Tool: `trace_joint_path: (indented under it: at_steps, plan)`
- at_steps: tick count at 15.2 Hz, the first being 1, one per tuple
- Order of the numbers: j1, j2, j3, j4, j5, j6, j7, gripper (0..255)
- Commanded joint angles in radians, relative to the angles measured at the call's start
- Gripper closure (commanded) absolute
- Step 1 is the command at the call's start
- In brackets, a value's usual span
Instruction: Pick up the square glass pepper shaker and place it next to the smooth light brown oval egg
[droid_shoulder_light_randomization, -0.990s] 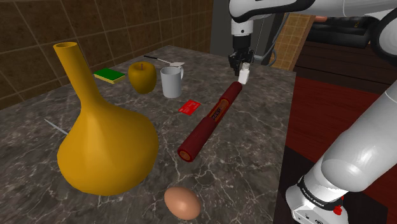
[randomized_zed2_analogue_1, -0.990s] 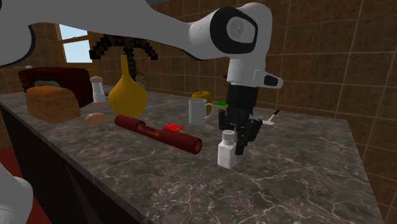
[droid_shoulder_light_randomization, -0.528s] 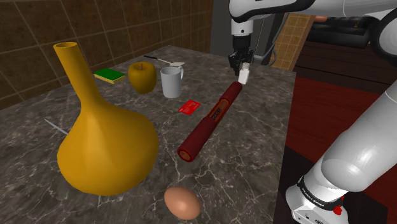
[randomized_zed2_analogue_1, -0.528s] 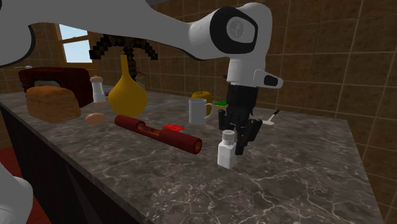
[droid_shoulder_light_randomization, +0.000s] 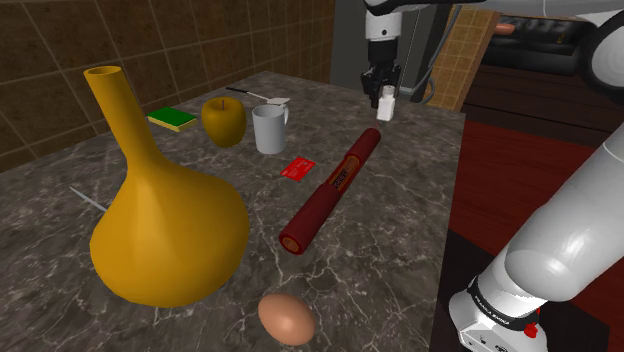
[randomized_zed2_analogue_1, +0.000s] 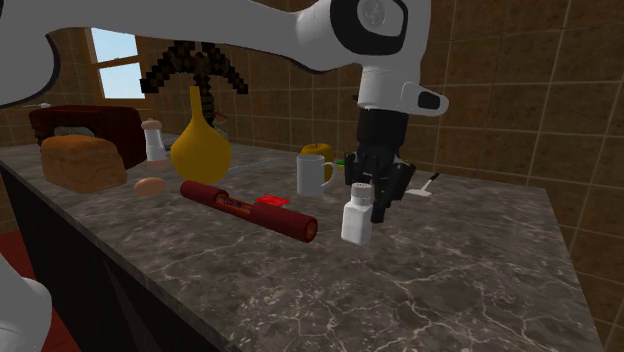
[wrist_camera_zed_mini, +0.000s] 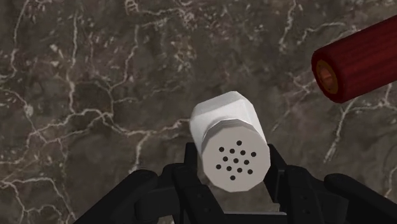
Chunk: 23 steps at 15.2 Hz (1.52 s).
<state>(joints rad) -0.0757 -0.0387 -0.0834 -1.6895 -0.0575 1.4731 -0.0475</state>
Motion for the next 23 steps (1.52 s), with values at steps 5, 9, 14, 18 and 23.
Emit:
trace_joint_path:
  at_steps: [5,9,14,18,23]
  plan:
    - [0.000,0.017,0.000,0.102,0.001,-0.085,-0.006,255]
    - [0.000,0.035,-0.001,0.179,0.001,-0.144,-0.009,255]
    - [-0.001,0.065,-0.001,0.286,0.002,-0.221,-0.015,255]
    - [-0.002,0.097,-0.002,0.384,0.004,-0.287,-0.020,255]
    - [-0.005,0.149,-0.004,0.528,0.006,-0.378,-0.028,255]
